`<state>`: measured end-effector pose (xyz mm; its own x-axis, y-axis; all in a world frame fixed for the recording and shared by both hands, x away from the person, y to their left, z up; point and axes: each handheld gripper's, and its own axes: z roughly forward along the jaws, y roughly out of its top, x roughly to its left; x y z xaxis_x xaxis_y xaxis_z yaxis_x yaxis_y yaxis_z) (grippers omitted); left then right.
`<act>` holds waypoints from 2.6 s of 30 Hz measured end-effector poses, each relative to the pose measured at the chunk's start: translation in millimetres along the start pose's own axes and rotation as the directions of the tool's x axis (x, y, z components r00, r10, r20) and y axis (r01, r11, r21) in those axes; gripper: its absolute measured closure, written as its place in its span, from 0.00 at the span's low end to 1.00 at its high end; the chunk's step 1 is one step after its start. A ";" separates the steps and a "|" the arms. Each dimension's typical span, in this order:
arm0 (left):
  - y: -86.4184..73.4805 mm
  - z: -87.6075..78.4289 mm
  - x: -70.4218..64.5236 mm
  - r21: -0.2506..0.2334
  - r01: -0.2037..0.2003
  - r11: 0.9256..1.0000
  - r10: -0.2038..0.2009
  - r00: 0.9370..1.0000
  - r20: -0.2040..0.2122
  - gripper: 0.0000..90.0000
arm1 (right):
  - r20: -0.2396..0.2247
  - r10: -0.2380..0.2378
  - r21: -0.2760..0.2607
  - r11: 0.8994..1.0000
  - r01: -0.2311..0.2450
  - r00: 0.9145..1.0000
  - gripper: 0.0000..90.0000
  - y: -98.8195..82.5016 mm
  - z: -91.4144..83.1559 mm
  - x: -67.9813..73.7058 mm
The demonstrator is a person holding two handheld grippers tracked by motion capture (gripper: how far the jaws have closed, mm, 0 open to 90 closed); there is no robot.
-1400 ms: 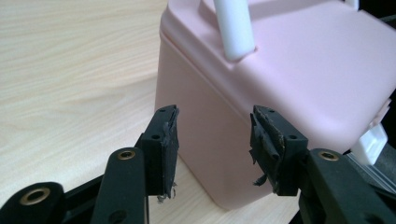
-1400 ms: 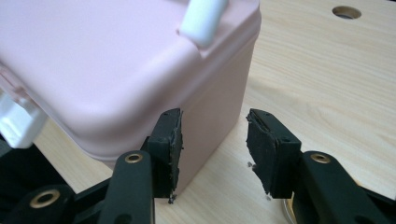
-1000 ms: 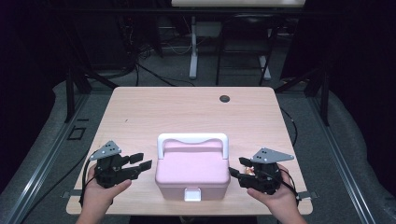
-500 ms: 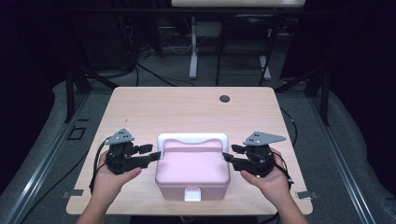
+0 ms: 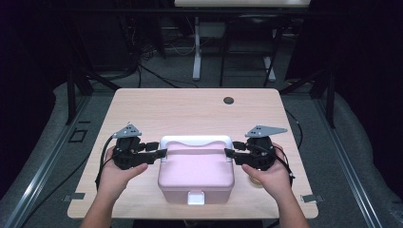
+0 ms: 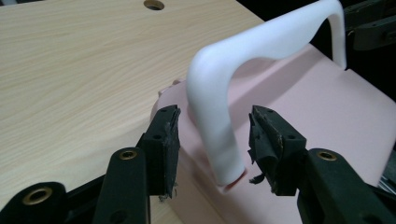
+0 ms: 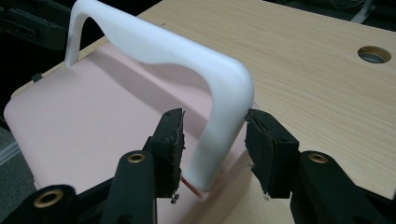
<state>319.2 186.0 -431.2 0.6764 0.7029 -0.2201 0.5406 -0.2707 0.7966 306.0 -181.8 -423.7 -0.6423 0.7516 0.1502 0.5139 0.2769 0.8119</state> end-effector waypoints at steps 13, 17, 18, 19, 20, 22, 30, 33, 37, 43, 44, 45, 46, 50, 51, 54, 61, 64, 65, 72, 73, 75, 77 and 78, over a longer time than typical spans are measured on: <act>-5.7 5.9 -0.1 -0.003 0.010 1.000 -0.010 0.999 0.034 0.66 | 0.003 -0.023 0.008 1.000 0.023 1.000 0.70 -14.9 12.3 2.2; -7.4 7.0 -0.6 -0.002 0.005 1.000 -0.005 0.999 0.041 0.69 | 0.000 -0.018 0.000 1.000 0.018 1.000 0.71 -16.0 11.7 2.5; -7.7 7.2 -0.8 -0.004 0.004 1.000 -0.004 0.999 0.041 0.70 | 0.000 -0.016 -0.001 1.000 0.016 1.000 0.72 -16.3 11.5 2.9; -8.1 7.6 -1.2 -0.005 0.006 1.000 -0.006 0.999 0.041 0.71 | -0.001 -0.018 -0.002 1.000 0.018 1.000 0.72 -16.5 11.4 2.9; -8.2 7.7 -1.2 -0.003 0.003 1.000 -0.003 0.999 0.045 0.73 | -0.005 -0.017 -0.003 1.000 0.017 1.000 0.74 -16.7 11.3 3.2; -8.7 8.4 -2.7 0.001 -0.004 1.000 0.004 0.999 0.051 0.75 | -0.012 -0.025 -0.005 1.000 0.025 1.000 0.76 -17.0 10.8 4.3; -10.1 4.8 -6.1 -0.006 -0.018 1.000 0.019 0.999 0.040 0.80 | -0.004 -0.037 -0.013 0.999 0.037 0.999 0.79 -17.8 6.9 8.1; -11.8 3.9 -6.4 -0.012 -0.020 1.000 0.020 0.999 0.044 0.81 | -0.008 -0.036 -0.014 0.999 0.036 0.999 0.80 -18.4 6.2 8.3; -14.1 3.2 -9.4 -0.024 -0.029 0.999 0.030 0.999 0.028 0.82 | -0.019 -0.025 -0.014 1.000 0.025 0.999 0.81 -19.6 4.3 8.6; -15.4 -0.1 -11.0 -0.015 -0.039 0.999 0.039 0.999 0.028 0.82 | -0.024 -0.029 -0.013 0.999 0.029 0.999 0.81 -19.9 3.7 10.2; -15.6 -0.9 -11.2 -0.012 -0.038 0.999 0.038 0.999 0.029 0.82 | -0.028 -0.029 -0.011 1.000 0.029 0.999 0.81 -19.9 3.5 10.2; -15.8 -1.7 -11.5 -0.009 -0.038 0.999 0.038 0.999 0.028 0.82 | -0.033 -0.029 -0.010 1.000 0.029 0.999 0.82 -19.9 3.5 10.5; -15.9 -2.5 -11.5 -0.005 -0.041 0.999 0.041 0.999 0.027 0.82 | -0.037 -0.028 -0.007 1.000 0.027 0.999 0.82 -19.8 3.4 11.1; -16.3 -4.4 -11.9 0.002 -0.039 0.999 0.039 0.999 0.027 0.82 | -0.043 -0.029 0.003 1.000 0.029 0.999 0.82 -19.2 3.0 13.4; -16.4 -4.8 -11.9 0.003 -0.042 0.999 0.042 0.999 0.026 0.82 | -0.043 -0.030 0.006 1.000 0.030 0.999 0.82 -19.0 2.8 13.8; -16.4 -5.4 -11.8 -0.001 -0.034 0.999 0.034 0.999 0.028 0.82 | -0.048 -0.027 0.007 1.000 0.027 0.998 0.82 -18.6 2.3 14.2; -13.3 -10.5 -11.2 -0.022 -0.029 0.999 0.030 0.999 0.036 0.82 | -0.053 -0.016 -0.018 1.000 0.015 0.998 0.82 -17.0 1.0 14.7; -12.6 -11.6 -9.9 -0.036 -0.025 0.999 0.027 0.999 0.041 0.82 | -0.053 -0.008 -0.041 0.999 0.006 0.999 0.82 -15.6 -0.7 15.2; -12.7 -11.5 -9.9 -0.038 -0.024 0.999 0.026 0.999 0.041 0.82 | -0.053 -0.007 -0.045 0.999 0.005 0.999 0.82 -15.4 -1.0 15.0; -14.6 -12.1 -9.7 -0.035 -0.019 0.999 0.021 0.999 0.037 0.81 | -0.063 0.003 -0.042 0.999 -0.006 0.998 0.82 -15.1 0.3 13.8; -15.0 -12.4 -9.8 -0.042 -0.014 0.999 0.016 0.999 0.040 0.81 | -0.064 0.004 -0.045 0.999 -0.007 0.998 0.82 -14.8 0.5 13.7; -15.3 -16.0 -9.5 -0.056 -0.010 0.998 0.012 0.999 0.039 0.79 | -0.064 0.006 -0.044 0.999 -0.008 0.998 0.82 -14.3 0.6 13.7; -15.4 -19.8 -9.8 -0.060 -0.002 0.998 0.005 0.999 0.042 0.78 | -0.063 0.004 -0.040 0.999 -0.007 0.998 0.82 -14.3 1.4 13.2; -15.6 -21.5 -9.8 -0.065 -0.002 0.998 0.005 0.999 0.045 0.77 | -0.066 0.010 -0.036 0.999 -0.012 0.998 0.82 -14.6 1.9 12.7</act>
<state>293.4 197.5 -429.4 0.7004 0.6717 -0.2414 0.5059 -0.2287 0.8317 291.4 -175.1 -434.8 -0.6731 0.7134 0.1950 0.5012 0.2461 0.8296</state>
